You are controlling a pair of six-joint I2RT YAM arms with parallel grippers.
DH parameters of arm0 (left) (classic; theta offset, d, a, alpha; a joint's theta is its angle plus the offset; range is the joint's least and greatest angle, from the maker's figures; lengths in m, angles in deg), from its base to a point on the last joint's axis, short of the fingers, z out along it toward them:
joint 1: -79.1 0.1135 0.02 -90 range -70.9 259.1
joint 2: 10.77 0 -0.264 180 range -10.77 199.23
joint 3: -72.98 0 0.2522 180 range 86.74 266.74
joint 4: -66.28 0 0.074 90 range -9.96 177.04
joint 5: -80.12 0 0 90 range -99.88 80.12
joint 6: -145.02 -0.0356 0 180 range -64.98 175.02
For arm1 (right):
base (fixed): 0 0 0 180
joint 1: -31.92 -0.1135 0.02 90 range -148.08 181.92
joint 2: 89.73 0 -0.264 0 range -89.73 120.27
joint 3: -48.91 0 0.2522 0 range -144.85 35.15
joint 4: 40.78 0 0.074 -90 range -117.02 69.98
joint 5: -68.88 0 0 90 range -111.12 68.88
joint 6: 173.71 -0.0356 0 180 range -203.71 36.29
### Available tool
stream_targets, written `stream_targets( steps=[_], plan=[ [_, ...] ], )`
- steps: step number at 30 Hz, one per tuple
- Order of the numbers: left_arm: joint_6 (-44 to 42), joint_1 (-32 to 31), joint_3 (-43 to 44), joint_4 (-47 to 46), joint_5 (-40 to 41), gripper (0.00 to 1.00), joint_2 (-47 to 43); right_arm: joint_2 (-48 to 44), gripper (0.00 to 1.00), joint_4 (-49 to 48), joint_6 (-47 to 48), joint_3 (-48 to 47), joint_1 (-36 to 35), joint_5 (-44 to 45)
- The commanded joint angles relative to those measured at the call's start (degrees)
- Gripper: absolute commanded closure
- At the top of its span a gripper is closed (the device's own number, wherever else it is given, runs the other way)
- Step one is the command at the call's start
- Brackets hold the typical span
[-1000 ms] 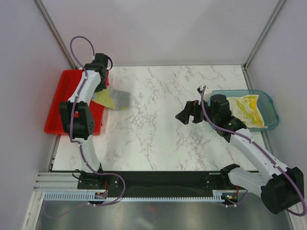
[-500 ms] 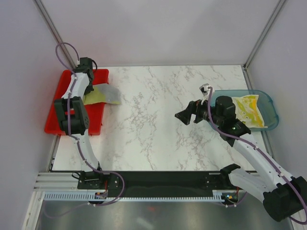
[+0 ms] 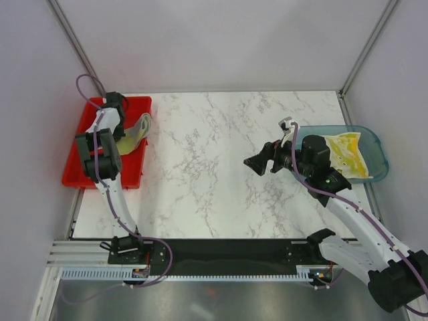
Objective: Fold and stack the towels
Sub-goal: Neatly place the folded towel into the bin
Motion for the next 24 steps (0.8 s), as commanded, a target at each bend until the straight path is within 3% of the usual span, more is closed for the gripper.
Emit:
stream_targets(
  steps=[1,10,15,20,24],
  plan=[
    [-3.1,2.4,1.7,-3.8,3.1,0.98,0.7,-0.9,0.02,-0.4,1.3,-0.6,-0.3,1.0],
    [-2.4,9.7,6.2,-4.5,-1.2,0.9,2.1,0.0,0.02,-0.4,2.0,-0.4,-0.3,1.4],
    [-0.7,10.0,9.6,-4.7,-12.3,0.51,2.1,1.5,0.02,-0.8,2.0,-0.8,-0.4,1.3],
    [0.3,8.1,10.4,-5.0,-17.6,0.45,0.0,1.9,0.02,-1.5,1.8,-0.8,-0.3,1.3],
    [2.1,5.7,11.9,-5.9,-15.9,0.42,-2.3,1.7,0.02,-1.5,1.6,-0.6,-0.2,1.5]
  ],
)
